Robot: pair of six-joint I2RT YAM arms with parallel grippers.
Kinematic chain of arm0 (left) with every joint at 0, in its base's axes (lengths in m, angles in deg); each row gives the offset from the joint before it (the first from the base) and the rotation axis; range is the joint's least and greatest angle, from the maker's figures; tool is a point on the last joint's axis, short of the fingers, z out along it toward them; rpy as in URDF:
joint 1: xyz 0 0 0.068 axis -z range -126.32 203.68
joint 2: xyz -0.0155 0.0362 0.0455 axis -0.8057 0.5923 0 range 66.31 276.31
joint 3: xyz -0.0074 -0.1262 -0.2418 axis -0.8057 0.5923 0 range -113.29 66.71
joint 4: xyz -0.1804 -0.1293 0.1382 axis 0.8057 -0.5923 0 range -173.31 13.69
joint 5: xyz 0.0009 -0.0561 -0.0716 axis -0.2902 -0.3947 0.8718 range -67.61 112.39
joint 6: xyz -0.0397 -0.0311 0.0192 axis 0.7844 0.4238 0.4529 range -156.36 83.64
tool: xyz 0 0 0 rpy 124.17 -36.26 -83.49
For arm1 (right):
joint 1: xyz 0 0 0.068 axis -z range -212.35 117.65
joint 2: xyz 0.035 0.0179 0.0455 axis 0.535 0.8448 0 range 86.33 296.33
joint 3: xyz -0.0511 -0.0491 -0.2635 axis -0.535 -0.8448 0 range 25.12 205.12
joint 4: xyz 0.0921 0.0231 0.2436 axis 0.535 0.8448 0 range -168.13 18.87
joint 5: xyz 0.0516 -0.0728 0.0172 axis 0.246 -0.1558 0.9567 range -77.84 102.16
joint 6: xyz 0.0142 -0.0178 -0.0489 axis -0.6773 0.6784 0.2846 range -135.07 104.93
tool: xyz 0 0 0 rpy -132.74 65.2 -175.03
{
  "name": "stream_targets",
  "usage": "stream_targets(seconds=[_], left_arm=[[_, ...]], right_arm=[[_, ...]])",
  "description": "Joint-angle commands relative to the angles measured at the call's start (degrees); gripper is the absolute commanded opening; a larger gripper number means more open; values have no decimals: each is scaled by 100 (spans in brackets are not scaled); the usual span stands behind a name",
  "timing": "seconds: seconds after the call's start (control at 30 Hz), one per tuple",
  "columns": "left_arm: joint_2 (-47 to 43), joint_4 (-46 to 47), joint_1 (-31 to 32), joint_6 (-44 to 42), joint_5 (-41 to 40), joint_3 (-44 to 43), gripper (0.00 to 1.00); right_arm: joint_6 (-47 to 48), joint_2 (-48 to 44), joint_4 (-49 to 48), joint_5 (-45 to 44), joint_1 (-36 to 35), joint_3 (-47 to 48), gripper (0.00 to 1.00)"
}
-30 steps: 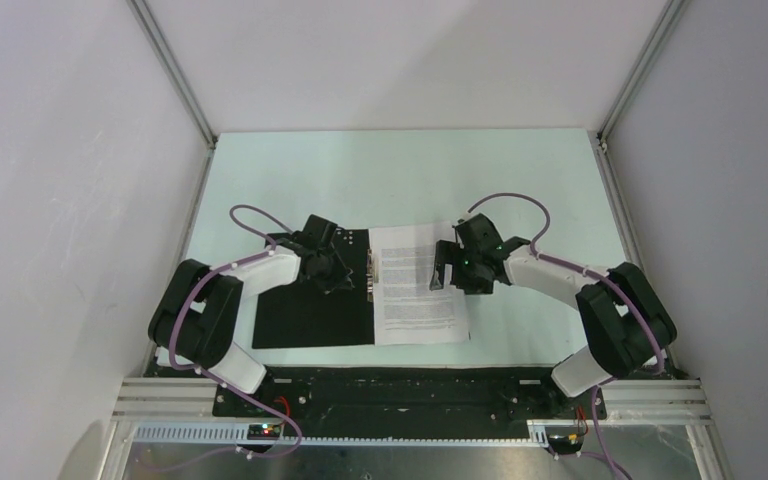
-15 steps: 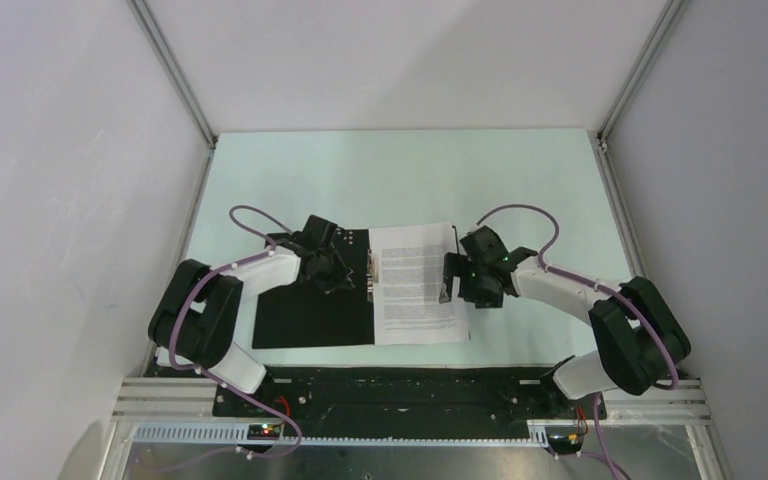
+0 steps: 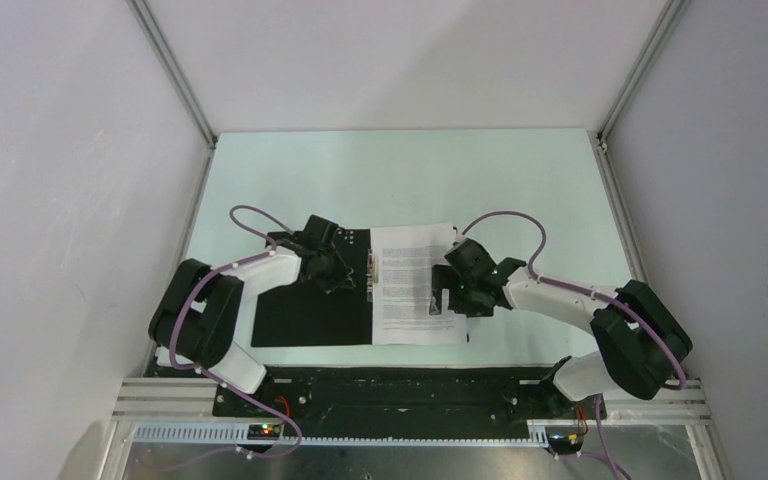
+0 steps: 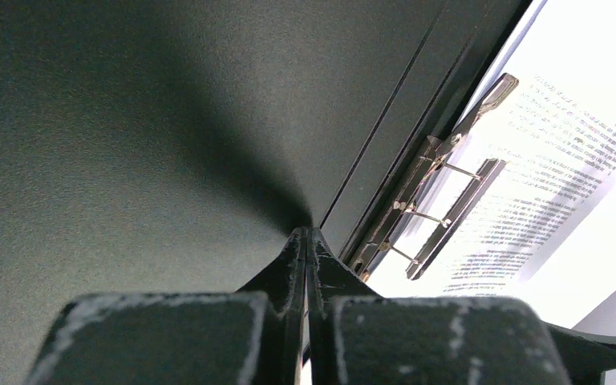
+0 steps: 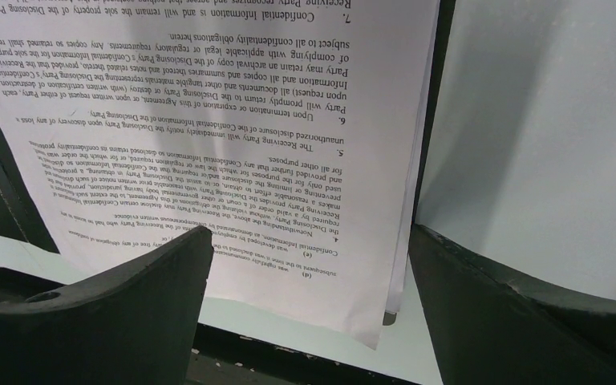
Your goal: Put the files into the folder
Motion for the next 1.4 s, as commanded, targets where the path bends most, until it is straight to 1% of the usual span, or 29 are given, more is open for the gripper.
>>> stream_targets(seconds=[0.0,0.17,0.27,0.3,0.33,0.37,0.4,0.43,0.47,0.5,0.53,0.57,0.6,0.63,0.67,0.7,0.73,0.77,0.8,0.83,0.87,0.93,0.97,1.0,1.13,1.27,1.37], left_arm=[[264,-195,98,-13,-344,151,0],[254,-201,117,-69,-337,94,0],[96,-233,120,-456,-386,-157,1],[1,-398,118,-699,-450,-272,2],[-46,-473,118,-826,-468,-560,3],[-107,-638,118,-1093,-640,-733,8],[-109,-716,118,-1212,-695,-1084,10],[-79,-802,118,-1492,-688,-1289,15],[61,-816,118,-1645,-649,-1711,17],[147,-827,118,-1894,-580,-1915,20],[374,-814,122,-2032,-485,-2335,21],[523,-800,129,-2117,-328,-2543,23],[844,-803,138,-2246,-209,-3015,23],[1035,-799,145,-2298,-154,-3235,23],[1424,-794,144,-2392,-65,-3696,23],[1615,-794,148,-2437,-12,-3935,21],[1998,-793,145,-2500,92,-4365,21],[2175,-781,144,-2517,141,-4778,20],[2533,-765,148,-2553,255,-4964,20],[2865,-767,155,-2566,315,-5321,20],[2999,-757,171,-2582,430,-5478,20],[3369,-748,208,-2620,551,-5834,19],[3557,-735,228,-2626,577,-5989,19],[3635,-730,243,-2663,604,-6049,19],[3977,-718,308,-2671,684,-6179,17],[4127,-718,379,-2528,655,-5928,16],[4079,-700,433,-2370,599,-5625,15]], right_arm=[[-214,120,25,-22,-48,109,96],[-97,-46,134,-29,148,110,96],[-6,-301,224,-109,254,111,96],[-6,-366,301,-170,252,109,96],[-16,-500,347,-245,230,110,96],[-57,-566,461,-332,159,114,96],[-90,-691,533,-387,98,115,96],[-194,-805,681,-539,-72,109,95],[-264,-855,753,-614,-184,95,95],[-440,-947,866,-740,-463,60,94],[-563,-988,951,-798,-604,31,93],[-833,-1066,985,-916,-940,-24,91],[-970,-1091,1043,-965,-1123,-42,90],[-1277,-1123,1065,-1072,-1469,-67,88],[-1583,-1119,1085,-1122,-1652,-72,86],[-1732,-1101,1082,-1215,-2008,-76,81],[-2015,-1078,1030,-1246,-2306,-81,78],[-2141,-1014,989,-1300,-2448,-79,73],[-2361,-964,863,-1332,-2686,-78,71],[-2464,-843,787,-1344,-2792,-73,64],[-2613,-685,609,-1358,-2952,-66,61],[-2750,-433,504,-1379,-3082,39,48],[-2773,-366,506,-1416,-3122,86,45],[-2794,-254,462,-1466,-3140,150,39],[-2784,54,201,-1478,-3081,261,30],[-2715,454,54,-1399,-3007,404,25],[-2698,623,48,-1408,-2914,448,24]])
